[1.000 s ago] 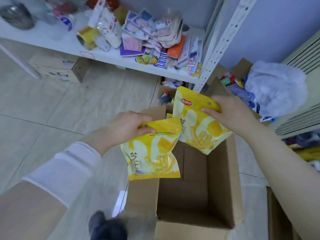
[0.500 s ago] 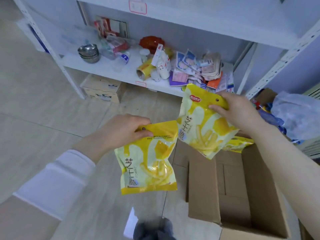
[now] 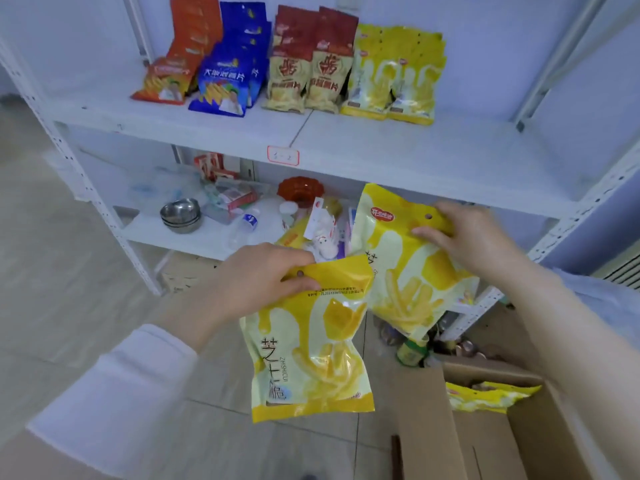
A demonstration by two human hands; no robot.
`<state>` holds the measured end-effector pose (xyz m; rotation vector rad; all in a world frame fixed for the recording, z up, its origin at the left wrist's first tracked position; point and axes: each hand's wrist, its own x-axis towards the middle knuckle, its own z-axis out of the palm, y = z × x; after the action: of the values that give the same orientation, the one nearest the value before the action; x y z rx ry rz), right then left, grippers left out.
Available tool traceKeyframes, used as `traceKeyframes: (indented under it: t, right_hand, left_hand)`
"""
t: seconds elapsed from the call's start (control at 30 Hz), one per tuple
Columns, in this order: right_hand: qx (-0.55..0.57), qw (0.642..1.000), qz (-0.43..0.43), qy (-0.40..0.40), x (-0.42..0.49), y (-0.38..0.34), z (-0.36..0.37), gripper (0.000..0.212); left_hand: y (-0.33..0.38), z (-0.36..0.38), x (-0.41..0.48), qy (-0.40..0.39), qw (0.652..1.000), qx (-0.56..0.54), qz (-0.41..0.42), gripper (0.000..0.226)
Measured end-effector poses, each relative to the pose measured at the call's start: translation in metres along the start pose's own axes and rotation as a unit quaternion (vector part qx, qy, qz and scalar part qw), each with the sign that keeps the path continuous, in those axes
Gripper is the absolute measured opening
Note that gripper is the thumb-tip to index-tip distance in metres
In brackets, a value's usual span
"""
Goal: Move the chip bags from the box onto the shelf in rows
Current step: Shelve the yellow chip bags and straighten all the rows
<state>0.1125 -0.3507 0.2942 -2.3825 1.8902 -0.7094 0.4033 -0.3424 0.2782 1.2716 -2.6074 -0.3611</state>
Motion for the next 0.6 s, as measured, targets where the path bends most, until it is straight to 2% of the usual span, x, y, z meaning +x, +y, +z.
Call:
traceKeyframes:
  t: [0.13, 0.23, 0.37, 0.6]
  right_hand:
    - [0.023, 0.999, 0.012, 0.037, 0.056, 0.021, -0.017, 0.028]
    - [0.015, 0.998, 0.002, 0.06, 0.092, 0.032, -0.03, 0.028]
    - [0.001, 0.997, 0.009, 0.074, 0.141, 0.051, -0.04, 0.027]
    - [-0.017, 0.992, 0.069, 0.107, 0.238, 0.089, -0.04, 0.025]
  left_hand:
    - [-0.016, -0.034, 0.062, -0.001, 0.999, 0.028, 0.028, 0.032]
    - [-0.031, -0.054, 0.102, 0.025, 0.998, 0.019, 0.062, 0.024]
    - [-0.059, -0.075, 0.16, 0.046, 0.996, 0.021, 0.077, 0.031]
    - [-0.112, -0.114, 0.285, 0.073, 0.989, -0.014, 0.125, 0.028]
